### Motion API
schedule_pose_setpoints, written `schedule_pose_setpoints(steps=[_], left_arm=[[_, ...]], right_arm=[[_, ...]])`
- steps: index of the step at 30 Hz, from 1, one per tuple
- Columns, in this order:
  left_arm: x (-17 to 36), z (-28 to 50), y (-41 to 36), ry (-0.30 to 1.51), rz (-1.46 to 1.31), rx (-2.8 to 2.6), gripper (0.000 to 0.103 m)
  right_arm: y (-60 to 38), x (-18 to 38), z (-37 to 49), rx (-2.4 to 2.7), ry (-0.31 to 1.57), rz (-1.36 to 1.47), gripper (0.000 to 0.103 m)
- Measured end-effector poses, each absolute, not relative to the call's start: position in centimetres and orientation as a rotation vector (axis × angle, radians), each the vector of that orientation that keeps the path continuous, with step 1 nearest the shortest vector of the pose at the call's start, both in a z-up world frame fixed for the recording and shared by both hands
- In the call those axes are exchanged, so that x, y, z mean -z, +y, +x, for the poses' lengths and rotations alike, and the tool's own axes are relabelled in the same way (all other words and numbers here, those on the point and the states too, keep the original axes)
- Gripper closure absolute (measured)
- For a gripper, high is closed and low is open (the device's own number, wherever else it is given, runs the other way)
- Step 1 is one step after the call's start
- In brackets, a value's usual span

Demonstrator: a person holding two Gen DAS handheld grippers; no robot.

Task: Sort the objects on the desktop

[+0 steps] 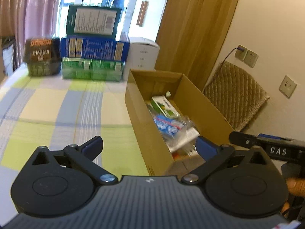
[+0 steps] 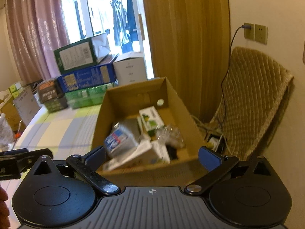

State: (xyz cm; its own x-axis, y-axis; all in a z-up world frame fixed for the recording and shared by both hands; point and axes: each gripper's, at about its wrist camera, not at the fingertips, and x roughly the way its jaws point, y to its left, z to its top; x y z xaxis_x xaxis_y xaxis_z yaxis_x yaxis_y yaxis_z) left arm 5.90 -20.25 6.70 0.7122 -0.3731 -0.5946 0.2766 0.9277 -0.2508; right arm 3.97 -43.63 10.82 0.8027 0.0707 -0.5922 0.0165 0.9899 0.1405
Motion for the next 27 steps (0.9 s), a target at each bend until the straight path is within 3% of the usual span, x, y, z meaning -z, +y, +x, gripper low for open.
schedule_pose_setpoints(steps=[14,27], left_arm=[[-7.7,-1.3,-19.4,0.781,-0.042,0.301,0.002],[-6.6,-1.9,-18.5,0.851,-0.06,0.29,0.002]], right_arm=[[-39.5,-11.4,-2.9,-0.006,0.718,0.074,0.002],[-38.6,-10.8,-4.4,0.012,0.74,0.079,0.002]])
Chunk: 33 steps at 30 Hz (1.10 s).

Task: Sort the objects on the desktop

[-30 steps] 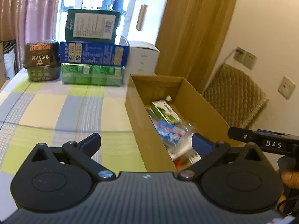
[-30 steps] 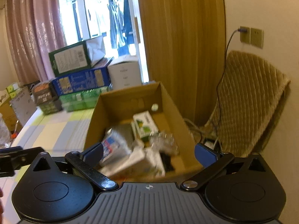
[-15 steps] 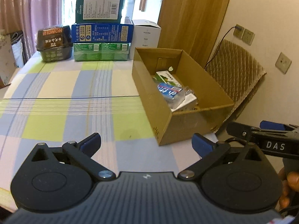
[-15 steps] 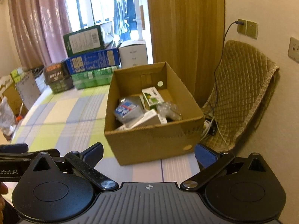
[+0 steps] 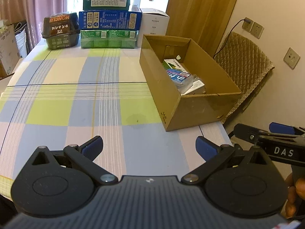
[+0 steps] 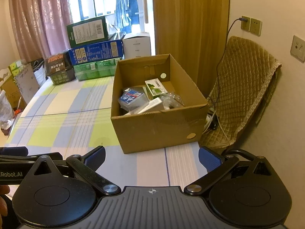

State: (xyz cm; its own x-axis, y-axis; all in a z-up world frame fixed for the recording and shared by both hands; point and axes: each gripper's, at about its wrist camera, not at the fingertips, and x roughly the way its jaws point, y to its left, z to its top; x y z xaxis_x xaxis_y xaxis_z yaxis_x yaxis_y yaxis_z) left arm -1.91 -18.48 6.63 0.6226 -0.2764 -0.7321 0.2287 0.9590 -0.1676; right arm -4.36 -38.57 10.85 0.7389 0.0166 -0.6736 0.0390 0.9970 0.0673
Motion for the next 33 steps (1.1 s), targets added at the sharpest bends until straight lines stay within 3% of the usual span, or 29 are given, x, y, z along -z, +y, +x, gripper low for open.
schedule_pose_setpoints(steps=[33], left_arm=[[-6.8,-1.7,-20.2,0.826,-0.017,0.312,0.001]], right_arm=[[-39.7,-10.8,-4.6,0.041,0.739,0.079,0.002]])
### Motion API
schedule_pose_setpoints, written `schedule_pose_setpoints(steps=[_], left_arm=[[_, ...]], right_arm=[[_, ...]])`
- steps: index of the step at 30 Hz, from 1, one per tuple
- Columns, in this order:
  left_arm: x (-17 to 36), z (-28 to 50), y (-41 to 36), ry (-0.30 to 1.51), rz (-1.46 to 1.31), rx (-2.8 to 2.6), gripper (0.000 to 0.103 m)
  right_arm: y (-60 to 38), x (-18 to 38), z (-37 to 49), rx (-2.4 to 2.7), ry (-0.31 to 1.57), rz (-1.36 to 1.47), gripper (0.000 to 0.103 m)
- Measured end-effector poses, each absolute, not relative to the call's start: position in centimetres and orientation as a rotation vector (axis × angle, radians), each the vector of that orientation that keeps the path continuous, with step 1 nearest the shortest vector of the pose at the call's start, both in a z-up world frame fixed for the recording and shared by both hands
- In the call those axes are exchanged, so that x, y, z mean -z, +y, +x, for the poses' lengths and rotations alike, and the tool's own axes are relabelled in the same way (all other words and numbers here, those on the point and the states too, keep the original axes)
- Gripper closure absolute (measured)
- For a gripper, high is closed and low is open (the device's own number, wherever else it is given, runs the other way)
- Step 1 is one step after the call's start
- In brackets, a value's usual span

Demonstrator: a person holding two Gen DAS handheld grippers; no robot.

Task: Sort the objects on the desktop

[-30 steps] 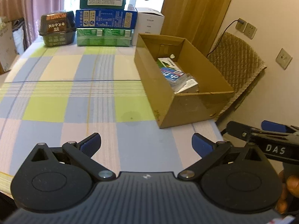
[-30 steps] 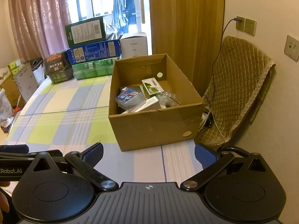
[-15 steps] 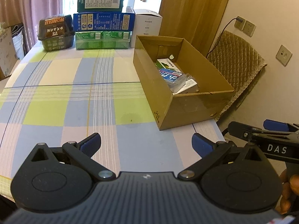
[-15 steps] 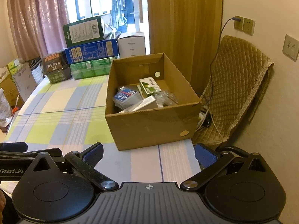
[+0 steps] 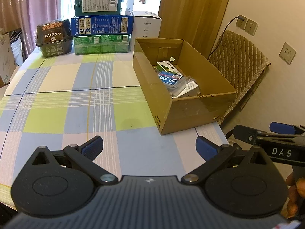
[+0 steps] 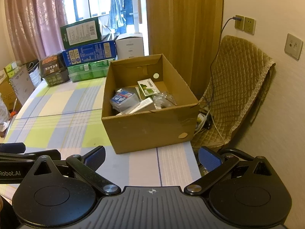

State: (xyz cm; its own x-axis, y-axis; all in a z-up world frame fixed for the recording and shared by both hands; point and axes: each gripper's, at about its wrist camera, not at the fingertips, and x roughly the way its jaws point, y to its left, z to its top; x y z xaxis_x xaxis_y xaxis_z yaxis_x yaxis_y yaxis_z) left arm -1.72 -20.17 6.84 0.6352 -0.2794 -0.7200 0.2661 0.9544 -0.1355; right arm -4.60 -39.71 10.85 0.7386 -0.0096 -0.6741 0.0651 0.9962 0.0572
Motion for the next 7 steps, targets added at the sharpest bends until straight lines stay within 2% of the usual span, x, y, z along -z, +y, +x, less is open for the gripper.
schedule_pose_setpoints(steps=[7], left_arm=[[-6.78,-2.01,-19.76,0.806,-0.041,0.322,0.001]], right_arm=[[-39.66,-10.77,-4.63,0.041,0.743,0.076,0.002]])
